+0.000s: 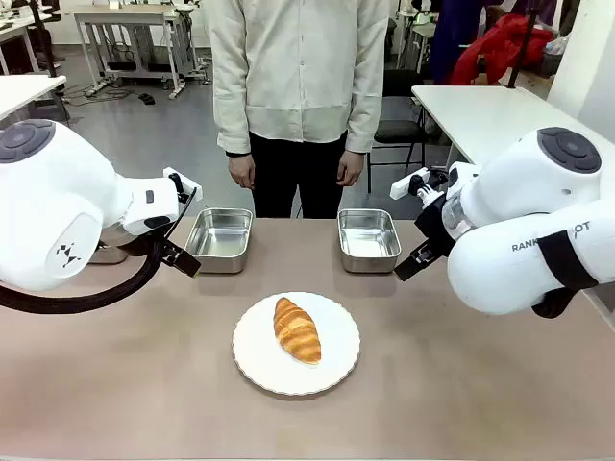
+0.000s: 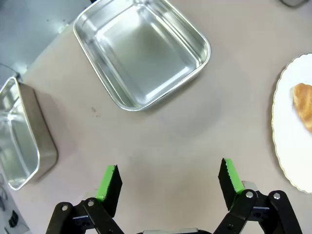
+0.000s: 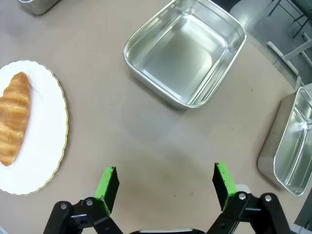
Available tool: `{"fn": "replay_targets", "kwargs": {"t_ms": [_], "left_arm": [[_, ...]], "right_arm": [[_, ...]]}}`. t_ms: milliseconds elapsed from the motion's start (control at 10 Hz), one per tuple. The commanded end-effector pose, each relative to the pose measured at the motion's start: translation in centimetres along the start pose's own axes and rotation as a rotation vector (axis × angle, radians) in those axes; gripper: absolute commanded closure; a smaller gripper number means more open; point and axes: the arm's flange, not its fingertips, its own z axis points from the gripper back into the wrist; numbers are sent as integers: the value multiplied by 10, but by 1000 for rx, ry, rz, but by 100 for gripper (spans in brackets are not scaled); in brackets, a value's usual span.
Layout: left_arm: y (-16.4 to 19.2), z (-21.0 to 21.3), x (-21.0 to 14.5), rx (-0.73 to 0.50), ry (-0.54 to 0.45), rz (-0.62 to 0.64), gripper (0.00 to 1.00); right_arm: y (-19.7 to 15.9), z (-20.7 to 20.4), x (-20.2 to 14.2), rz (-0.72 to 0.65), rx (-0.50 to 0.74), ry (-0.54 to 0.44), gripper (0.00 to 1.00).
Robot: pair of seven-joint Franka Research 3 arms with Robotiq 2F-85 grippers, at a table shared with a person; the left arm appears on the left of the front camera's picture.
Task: Place the bread in the container.
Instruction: Place the Butter Roll into the Airtight Container indicated by the human.
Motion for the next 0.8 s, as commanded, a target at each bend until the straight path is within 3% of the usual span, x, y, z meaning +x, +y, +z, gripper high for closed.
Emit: {"fn": "replay_targets", "kwargs": {"t_ms": [0, 700], "left_arm": [[0, 0, 0, 0, 0, 0, 0], [0, 0, 0, 0, 0, 0, 0]], "right_arm": [[0, 0, 0, 0, 0, 0, 0], [0, 0, 0, 0, 0, 0, 0]]}}
